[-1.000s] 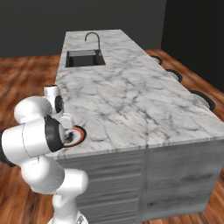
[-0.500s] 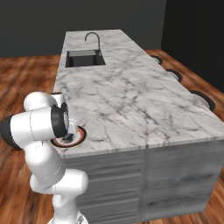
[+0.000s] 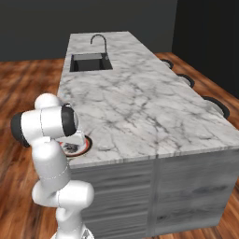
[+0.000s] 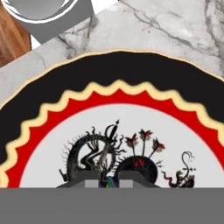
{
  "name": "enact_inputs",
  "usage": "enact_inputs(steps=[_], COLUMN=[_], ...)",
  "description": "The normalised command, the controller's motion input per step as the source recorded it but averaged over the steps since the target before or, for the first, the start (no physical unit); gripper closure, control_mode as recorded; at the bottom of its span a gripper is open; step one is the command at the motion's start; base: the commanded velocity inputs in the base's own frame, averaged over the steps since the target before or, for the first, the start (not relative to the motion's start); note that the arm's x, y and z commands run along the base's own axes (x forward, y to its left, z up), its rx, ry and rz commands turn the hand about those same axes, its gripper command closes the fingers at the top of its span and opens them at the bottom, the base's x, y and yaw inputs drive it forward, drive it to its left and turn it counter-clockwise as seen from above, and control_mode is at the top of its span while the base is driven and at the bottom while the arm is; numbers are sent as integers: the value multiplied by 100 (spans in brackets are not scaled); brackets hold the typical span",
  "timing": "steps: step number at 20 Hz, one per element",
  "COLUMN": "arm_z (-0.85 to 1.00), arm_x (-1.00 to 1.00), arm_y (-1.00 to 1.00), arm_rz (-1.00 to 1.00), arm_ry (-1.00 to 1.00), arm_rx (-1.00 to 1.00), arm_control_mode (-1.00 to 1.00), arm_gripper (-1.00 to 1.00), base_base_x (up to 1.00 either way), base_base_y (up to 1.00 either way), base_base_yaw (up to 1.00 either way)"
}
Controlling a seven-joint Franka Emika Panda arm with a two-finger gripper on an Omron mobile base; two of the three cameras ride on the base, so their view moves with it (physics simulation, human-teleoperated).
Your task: Take the baked cake out of the oven and place it on the plate for cooling. Then close the oven door.
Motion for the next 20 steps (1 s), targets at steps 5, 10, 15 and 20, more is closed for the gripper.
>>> enact_inputs(steps=[5,10,15,20], arm_z=[-28,-3,47,78], arm_x=[18,1,-14,-40], arm_y=[10,-5,-20,-21], arm_rz=[0,0,-2,0], arm_ry=[-3,-3,-6,-14], arm_rx=[0,1,6,2], arm_control_mode=[-100,-100,-100,-100], arm_gripper=[100,-100,-100,-100], base_base_x=[0,0,0,0], base_base_y=[0,0,0,0], base_base_yaw=[0,0,0,0])
